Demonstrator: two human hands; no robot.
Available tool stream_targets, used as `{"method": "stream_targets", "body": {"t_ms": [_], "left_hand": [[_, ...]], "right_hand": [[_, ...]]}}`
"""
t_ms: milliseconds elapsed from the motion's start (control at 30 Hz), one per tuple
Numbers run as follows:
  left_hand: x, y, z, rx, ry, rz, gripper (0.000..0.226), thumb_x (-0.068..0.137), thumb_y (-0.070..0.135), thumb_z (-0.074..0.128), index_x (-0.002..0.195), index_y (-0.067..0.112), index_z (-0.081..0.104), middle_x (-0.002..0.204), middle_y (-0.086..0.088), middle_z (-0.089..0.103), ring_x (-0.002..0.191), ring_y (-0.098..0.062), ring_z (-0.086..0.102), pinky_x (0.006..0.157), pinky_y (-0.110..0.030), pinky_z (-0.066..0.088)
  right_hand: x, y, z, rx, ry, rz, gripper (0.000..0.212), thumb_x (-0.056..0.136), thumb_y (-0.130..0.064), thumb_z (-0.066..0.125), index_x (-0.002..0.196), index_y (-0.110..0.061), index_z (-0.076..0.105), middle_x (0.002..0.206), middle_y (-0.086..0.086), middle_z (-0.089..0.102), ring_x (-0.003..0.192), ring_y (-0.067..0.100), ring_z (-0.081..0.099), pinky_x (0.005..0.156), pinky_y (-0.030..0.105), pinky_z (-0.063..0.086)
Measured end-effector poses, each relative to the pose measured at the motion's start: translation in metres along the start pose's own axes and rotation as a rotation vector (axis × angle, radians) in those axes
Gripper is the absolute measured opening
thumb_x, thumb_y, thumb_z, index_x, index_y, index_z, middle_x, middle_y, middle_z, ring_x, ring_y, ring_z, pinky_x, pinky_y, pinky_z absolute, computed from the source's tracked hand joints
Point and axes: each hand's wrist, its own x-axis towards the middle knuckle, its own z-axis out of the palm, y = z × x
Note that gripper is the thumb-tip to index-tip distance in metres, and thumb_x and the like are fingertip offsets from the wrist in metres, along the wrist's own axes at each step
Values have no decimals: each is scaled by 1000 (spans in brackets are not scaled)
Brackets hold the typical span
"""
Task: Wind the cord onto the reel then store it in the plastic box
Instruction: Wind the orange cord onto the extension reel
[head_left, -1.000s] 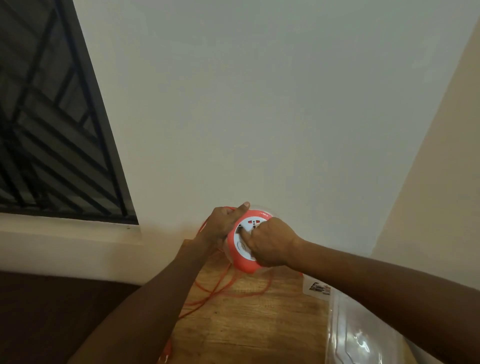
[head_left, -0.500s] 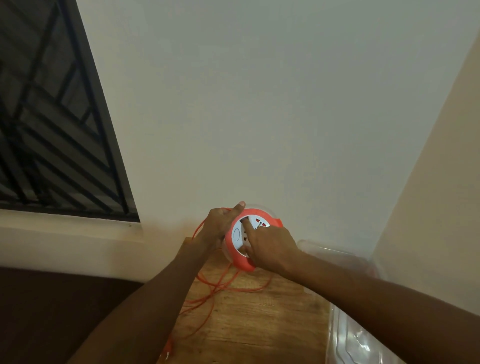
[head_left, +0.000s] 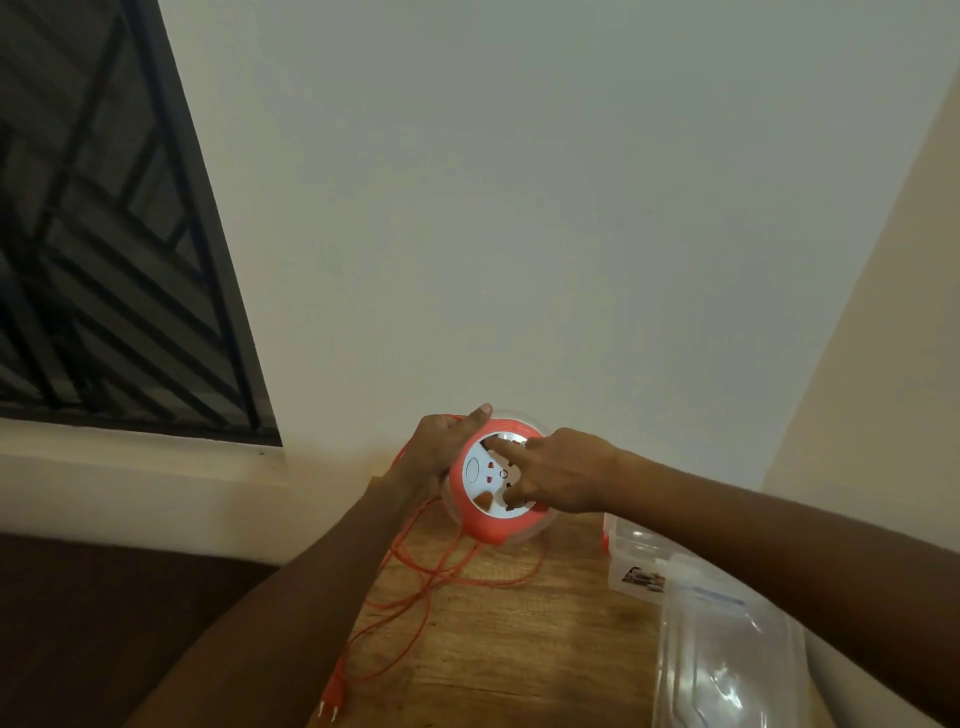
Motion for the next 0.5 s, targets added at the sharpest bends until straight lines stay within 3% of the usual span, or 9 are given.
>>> {"method": "stream_targets", "body": {"t_ms": [233, 367, 500], "left_hand": [[5, -5, 1, 63, -15, 5, 46, 94, 59, 63, 87, 16, 78, 82, -4, 82, 76, -27, 80, 73, -36, 65], [5, -6, 5, 77, -16, -5, 47, 94, 61, 63, 87, 17, 78, 79, -1, 82, 70, -22, 79, 67, -30, 64], [4, -3, 9, 36, -22, -7, 46, 94, 59, 62, 87, 16, 77, 77, 1, 81, 66, -18, 78, 59, -24, 60]], "right_hand": [[5, 1, -12, 38, -116, -13, 57, 94, -36, 59, 146, -38, 35, 158, 13, 24, 122, 41, 52, 90, 42, 52], [10, -4, -10, -43, -104, -30, 64, 93, -36, 63, 147, -42, 30, 152, 16, 34, 117, 37, 57, 80, 42, 56], [19, -11, -6, -104, -102, -11, 60, 90, -34, 67, 144, -36, 41, 145, 17, 42, 115, 35, 57, 78, 43, 56]]}}
